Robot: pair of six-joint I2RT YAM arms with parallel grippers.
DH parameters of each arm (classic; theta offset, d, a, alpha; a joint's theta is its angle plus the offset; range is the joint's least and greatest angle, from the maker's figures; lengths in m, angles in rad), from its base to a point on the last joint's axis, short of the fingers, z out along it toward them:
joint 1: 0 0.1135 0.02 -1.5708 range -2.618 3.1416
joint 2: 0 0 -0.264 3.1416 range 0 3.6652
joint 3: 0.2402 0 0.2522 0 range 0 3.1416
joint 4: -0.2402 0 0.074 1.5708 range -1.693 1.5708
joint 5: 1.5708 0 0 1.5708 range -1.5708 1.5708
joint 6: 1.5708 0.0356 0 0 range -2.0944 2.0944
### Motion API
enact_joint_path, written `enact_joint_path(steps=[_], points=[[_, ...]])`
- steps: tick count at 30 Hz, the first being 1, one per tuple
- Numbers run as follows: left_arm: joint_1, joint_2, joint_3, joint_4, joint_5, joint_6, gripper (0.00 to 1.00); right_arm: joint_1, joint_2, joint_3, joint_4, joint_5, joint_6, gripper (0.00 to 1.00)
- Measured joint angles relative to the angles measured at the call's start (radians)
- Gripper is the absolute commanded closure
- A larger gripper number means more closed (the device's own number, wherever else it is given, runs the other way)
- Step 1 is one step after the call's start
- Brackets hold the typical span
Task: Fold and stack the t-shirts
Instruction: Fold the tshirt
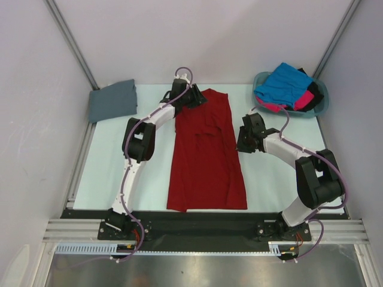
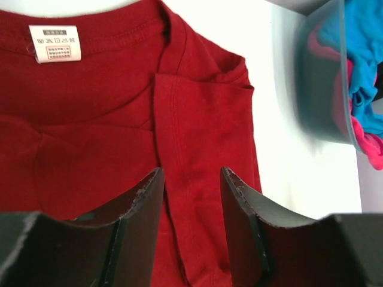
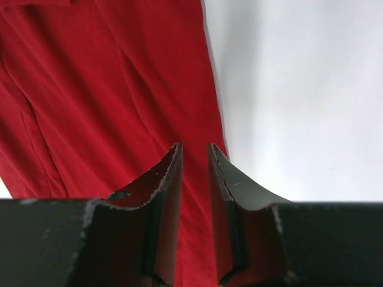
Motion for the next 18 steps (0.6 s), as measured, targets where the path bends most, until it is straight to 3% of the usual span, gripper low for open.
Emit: enact_joint_path(steps=[18], points=[[-0.002, 0.087, 0.069, -0.034, 0.049, -0.021, 0.55, -0.023, 0.024, 0.003, 0.011, -0.050, -0.001, 0.73]])
